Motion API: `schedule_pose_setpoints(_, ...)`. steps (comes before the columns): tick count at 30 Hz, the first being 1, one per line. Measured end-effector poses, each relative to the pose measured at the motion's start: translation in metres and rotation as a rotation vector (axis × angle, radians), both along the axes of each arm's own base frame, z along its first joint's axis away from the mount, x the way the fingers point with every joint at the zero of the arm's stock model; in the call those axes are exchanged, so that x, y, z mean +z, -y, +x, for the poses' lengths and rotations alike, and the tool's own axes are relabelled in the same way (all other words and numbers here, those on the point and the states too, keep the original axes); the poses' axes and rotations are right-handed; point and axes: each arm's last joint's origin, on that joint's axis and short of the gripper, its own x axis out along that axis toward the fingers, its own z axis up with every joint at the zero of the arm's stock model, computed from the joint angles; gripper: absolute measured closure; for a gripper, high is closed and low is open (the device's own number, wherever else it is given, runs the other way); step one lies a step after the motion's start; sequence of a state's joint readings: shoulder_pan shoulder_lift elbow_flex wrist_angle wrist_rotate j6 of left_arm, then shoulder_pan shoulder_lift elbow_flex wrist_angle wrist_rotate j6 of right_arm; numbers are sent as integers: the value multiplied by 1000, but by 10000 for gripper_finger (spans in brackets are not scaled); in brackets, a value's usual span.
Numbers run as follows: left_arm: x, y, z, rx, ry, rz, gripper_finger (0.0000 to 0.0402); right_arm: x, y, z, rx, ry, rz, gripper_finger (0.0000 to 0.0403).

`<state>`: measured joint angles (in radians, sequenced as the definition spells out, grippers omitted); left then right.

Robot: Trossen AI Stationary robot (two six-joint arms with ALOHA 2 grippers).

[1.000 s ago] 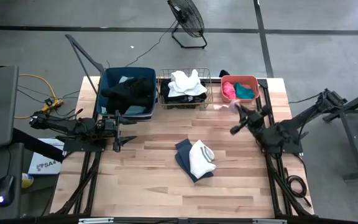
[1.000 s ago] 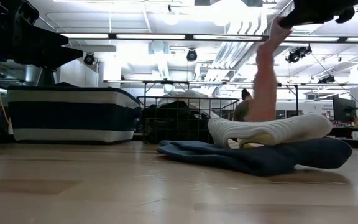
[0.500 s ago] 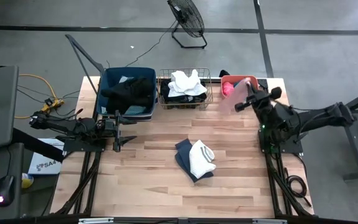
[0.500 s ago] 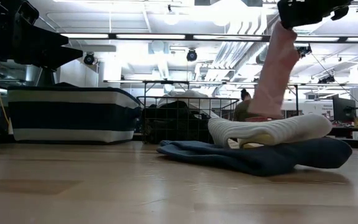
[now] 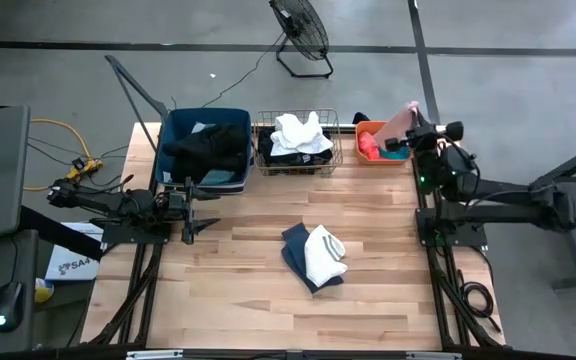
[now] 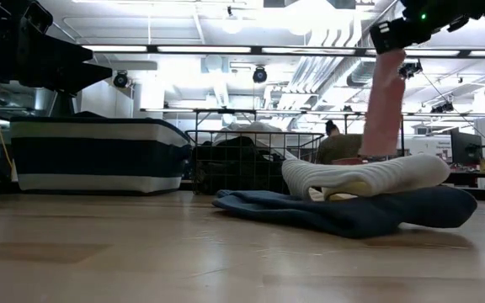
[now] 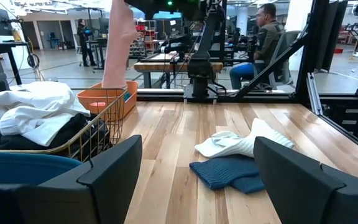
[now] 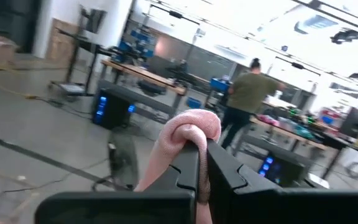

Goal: Pick & Place Cloths
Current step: Put the pink sock into the orange bin

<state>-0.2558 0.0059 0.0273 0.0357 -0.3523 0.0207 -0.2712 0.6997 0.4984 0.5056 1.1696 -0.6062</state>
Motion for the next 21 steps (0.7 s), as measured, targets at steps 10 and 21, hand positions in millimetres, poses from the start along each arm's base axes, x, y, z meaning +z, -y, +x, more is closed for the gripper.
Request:
schedule_pose_setpoints(10,0,0,0,0,0,0,101,-12,33,0,-178,-84,30,399)
schedule_pose_setpoints(21,0,0,0,0,0,0,101,-43,61,16,-257,-262,126,399)
